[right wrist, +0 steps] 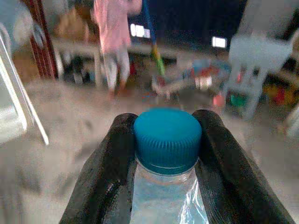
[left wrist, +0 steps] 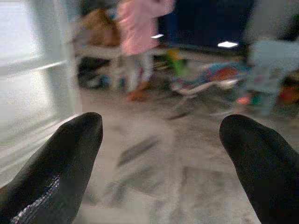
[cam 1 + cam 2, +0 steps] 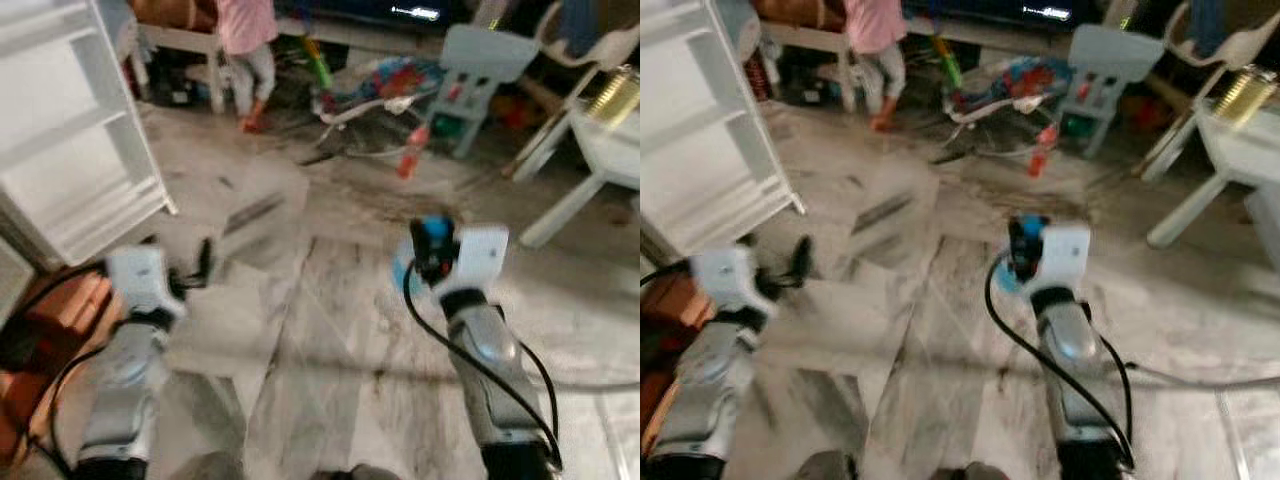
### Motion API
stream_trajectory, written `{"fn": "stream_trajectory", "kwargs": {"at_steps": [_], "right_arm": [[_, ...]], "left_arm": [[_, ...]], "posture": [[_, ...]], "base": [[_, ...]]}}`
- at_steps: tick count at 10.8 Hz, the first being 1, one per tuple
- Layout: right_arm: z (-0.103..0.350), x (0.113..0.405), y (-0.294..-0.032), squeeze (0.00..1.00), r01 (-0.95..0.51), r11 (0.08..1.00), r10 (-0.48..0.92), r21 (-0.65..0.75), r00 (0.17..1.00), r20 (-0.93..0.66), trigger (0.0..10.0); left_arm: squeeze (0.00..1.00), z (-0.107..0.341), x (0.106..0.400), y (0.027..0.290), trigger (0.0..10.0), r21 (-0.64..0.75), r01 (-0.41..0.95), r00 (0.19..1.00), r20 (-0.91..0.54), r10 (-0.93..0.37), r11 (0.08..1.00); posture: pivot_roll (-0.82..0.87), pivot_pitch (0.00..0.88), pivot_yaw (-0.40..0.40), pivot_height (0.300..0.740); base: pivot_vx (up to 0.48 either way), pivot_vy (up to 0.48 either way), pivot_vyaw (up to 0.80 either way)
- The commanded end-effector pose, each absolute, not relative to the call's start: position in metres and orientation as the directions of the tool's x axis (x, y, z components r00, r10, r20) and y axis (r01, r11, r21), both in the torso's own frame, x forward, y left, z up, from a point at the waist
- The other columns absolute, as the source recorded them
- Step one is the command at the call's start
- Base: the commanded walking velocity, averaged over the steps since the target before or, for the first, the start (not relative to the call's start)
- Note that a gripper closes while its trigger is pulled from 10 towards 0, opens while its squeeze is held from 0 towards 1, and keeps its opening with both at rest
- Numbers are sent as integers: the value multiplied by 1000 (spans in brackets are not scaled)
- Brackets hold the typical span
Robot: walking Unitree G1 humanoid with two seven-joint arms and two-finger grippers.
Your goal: Restocking fridge
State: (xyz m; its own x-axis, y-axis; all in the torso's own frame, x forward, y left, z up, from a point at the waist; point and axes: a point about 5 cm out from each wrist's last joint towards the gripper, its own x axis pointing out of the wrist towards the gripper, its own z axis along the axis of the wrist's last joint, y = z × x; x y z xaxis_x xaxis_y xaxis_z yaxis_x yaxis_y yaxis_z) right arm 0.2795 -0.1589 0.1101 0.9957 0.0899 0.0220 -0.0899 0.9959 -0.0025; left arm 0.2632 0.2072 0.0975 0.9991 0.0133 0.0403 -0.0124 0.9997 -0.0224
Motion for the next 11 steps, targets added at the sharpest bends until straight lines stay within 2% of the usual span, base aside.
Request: {"fn": "stream_trajectory", "kwargs": {"at_steps": [1,2,3,6,7,8,11], "right_arm": [[111,281,-166,0,-86,996,86,-26,996,18,10000],[111,281,-168,0,-86,996,86,-19,996,13,10000],[110,279,-171,0,-83,996,83,-29,996,10,10000],[110,278,-175,0,-86,995,86,-43,996,10,10000],[110,279,-171,0,-103,994,104,-32,994,21,10000],[110,281,-167,0,-111,993,112,-28,993,29,10000],[109,286,-162,0,-60,998,60,-8,996,63,10000]], "left_arm": [[0,97,261,203,10000,-40,6,1000,17,-6,999],[0,98,259,200,10000,-31,29,1000,-10,-30,999],[0,95,258,199,10000,64,5,1000,-29,-3,998],[0,94,256,193,10000,87,-4,1000,-31,7,996],[0,94,256,191,10000,68,10,999,-34,-7,998],[0,95,257,191,10000,76,11,999,-32,-8,997],[0,101,269,186,10000,80,52,999,-17,-51,995]], "posture": [[149,135,-89,740],[147,146,-92,740],[148,152,-93,740],[150,156,-87,740],[153,153,-77,740],[160,139,-63,740],[157,95,13,740]], "base": [[0,0,0],[0,0,0],[0,0,0],[0,0,0],[0,0,619],[0,0,650],[0,0,0]]}}
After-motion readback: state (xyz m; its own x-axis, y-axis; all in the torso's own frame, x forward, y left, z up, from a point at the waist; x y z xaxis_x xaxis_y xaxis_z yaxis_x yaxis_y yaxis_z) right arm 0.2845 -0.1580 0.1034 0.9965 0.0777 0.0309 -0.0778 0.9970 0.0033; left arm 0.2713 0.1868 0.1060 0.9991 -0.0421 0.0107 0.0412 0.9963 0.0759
